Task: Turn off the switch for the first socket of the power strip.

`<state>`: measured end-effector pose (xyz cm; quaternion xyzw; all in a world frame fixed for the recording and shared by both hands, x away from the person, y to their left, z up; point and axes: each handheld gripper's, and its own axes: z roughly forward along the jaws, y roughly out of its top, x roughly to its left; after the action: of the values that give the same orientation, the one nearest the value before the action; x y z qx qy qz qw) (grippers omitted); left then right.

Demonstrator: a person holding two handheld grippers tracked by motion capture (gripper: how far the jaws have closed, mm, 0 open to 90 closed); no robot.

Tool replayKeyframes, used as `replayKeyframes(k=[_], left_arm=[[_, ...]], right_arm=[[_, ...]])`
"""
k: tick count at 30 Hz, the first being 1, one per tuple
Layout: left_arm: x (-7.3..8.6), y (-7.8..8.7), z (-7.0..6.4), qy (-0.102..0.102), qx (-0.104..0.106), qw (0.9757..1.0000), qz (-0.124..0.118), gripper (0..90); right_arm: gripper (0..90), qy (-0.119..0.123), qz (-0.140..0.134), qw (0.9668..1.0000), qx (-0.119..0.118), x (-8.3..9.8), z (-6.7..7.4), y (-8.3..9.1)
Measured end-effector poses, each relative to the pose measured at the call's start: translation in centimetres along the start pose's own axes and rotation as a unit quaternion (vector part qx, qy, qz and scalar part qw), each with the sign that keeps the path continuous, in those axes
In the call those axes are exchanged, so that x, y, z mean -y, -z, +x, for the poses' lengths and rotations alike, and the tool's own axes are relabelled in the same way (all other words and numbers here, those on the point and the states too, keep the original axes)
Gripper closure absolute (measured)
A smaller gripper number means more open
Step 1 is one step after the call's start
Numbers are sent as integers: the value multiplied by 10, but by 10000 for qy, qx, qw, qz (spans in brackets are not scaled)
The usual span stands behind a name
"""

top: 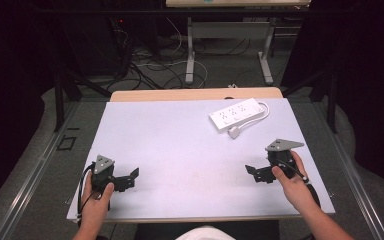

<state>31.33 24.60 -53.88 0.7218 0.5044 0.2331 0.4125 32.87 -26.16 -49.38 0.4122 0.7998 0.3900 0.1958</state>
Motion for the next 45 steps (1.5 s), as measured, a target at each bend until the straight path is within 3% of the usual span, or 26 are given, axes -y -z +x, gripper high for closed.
replayKeyframes(k=[12, 15, 27, 37, 45], left_arm=[[0, 1, 0, 1, 16, 10000, 56, 1], [0, 1, 0, 4, 14, 10000, 48, 1], [0, 0, 0, -8, 8, 10000, 55, 2], [0, 0, 1, -15, 19, 10000, 59, 2], [0, 0, 1, 11, 36, 10000, 60, 2]], right_arm=[[0, -96, -13, 9997, 204, 34, -2, 4], [0, -16, -13, 9994, 352, 40, -3, 5], [0, -176, -105, 9990, 395, 58, -14, 3], [0, -625, -81, 9970, 446, 67, -26, 1], [0, -763, -69, 9955, 558, 74, -34, 1]])
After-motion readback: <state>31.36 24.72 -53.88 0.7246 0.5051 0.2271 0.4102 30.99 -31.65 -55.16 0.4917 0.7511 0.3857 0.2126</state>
